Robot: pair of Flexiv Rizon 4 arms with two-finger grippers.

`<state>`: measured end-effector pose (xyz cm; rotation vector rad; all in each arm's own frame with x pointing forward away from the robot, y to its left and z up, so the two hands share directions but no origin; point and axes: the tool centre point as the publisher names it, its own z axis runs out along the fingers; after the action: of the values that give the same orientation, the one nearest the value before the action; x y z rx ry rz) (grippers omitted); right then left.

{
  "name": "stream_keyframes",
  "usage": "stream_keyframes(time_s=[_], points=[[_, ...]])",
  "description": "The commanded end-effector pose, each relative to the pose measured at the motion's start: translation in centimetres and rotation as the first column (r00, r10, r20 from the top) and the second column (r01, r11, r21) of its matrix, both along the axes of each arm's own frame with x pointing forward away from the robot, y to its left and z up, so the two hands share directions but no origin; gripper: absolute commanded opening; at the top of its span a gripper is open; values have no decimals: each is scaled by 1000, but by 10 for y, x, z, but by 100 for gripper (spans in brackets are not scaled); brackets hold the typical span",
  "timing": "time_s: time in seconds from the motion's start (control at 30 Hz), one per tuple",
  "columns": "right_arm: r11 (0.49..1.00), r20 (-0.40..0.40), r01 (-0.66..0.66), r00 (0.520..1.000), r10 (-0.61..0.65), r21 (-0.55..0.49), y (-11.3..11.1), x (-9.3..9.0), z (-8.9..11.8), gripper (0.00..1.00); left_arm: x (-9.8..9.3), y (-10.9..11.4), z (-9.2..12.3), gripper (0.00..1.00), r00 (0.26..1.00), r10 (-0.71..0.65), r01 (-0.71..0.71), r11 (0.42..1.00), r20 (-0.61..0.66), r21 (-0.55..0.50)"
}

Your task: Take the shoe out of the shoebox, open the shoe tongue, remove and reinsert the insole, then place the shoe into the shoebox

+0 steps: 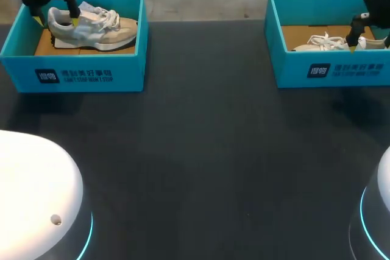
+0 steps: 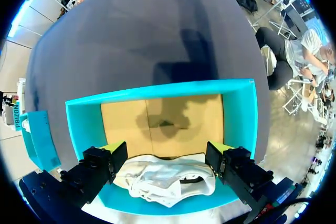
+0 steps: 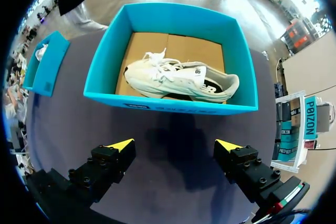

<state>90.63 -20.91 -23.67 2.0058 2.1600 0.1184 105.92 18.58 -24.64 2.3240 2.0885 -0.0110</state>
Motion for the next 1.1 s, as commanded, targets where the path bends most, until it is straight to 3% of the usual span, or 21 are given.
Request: stream_keyframes(time_s=[0.03, 0.13, 0.27, 0.6, 0.87, 1.1], points=[[1000, 1, 0, 1000, 0, 1, 0, 0, 0, 100, 1, 0, 0, 100, 1000, -1, 1, 1000, 0, 2], [1000, 1, 0, 1000, 0, 1, 0, 0, 0, 100, 1, 0, 0, 100, 1000, -1, 1, 1000, 0, 2], [1000, 1, 0, 1000, 0, 1, 0, 0, 0, 100, 17, 14, -10, 100, 1000, -14, 13, 999, -27, -43], [1000, 1, 0, 1000, 0, 1, 0, 0, 0, 100, 45, 51, -34, 100, 999, 29, -28, 999, -28, 19], [1000, 1, 0, 1000, 0, 1, 0, 0, 0, 100, 67, 62, -44, 100, 1000, 22, -22, 999, -14, 38], [1000, 1, 0, 1000, 0, 1, 0, 0, 0, 100, 88, 68, -43, 100, 997, 15, -20, 997, 72, 72]])
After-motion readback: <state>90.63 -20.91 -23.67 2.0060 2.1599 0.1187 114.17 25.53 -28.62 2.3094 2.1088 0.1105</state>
